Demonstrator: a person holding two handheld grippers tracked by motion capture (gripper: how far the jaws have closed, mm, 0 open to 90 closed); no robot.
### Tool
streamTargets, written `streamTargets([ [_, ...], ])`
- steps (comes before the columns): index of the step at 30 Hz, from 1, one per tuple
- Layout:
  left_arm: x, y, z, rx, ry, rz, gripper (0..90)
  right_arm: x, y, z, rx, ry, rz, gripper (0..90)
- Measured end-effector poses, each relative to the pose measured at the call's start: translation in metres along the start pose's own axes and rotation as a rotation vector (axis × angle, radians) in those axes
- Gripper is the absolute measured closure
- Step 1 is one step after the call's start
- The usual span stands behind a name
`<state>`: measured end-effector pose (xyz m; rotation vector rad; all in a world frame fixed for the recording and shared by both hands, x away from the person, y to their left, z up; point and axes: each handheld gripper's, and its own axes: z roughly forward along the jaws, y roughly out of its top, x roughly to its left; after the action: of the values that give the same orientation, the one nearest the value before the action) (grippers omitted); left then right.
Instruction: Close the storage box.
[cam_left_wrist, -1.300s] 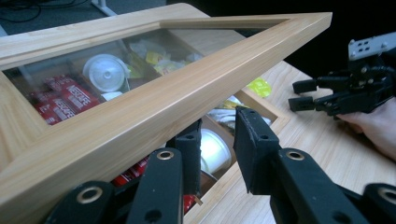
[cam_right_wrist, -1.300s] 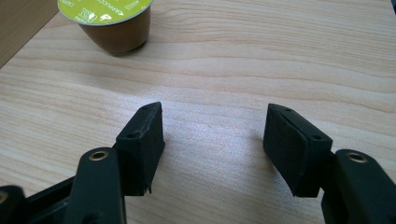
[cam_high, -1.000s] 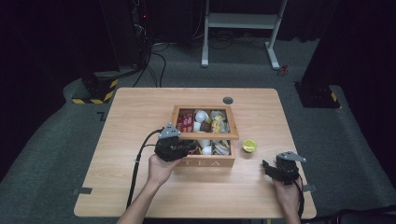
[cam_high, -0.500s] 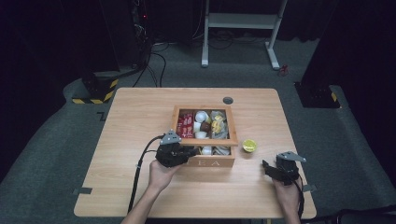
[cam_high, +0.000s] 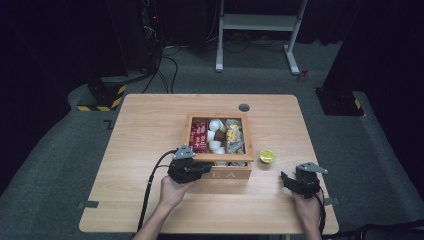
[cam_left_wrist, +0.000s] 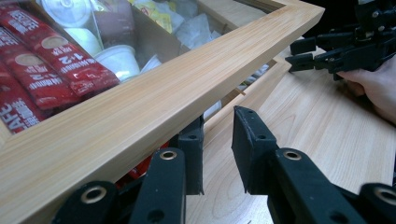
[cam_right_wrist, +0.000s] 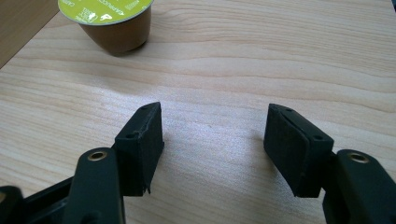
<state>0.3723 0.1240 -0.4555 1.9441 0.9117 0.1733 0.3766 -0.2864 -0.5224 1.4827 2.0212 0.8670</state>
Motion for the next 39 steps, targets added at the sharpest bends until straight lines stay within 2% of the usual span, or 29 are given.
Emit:
streamTargets([
  [12, -0.001, -0.008, 0.005, 0.013, -0.003, 0.006, 73.8, 0.0, 0.0, 0.0, 0.001, 0.0, 0.0, 37.3],
  [15, -0.001, -0.011, 0.007, 0.013, -0.013, -0.003, 73.9, 0.0, 0.0, 0.0, 0.001, 0.0, 0.0, 37.3],
  [21, -0.004, -0.015, 0.009, 0.021, -0.007, 0.017, 73.9, 0.0, 0.0, 0.0, 0.0, 0.001, -0.001, 37.3],
  [34, -0.006, -0.02, 0.013, 0.043, -0.017, 0.025, 72.8, 0.0, 0.0, 0.0, 0.001, 0.001, 0.0, 37.1],
  [39, -0.008, -0.018, 0.006, 0.015, -0.024, 0.018, 71.7, 0.0, 0.0, 0.0, 0.001, 0.001, -0.001, 37.0],
])
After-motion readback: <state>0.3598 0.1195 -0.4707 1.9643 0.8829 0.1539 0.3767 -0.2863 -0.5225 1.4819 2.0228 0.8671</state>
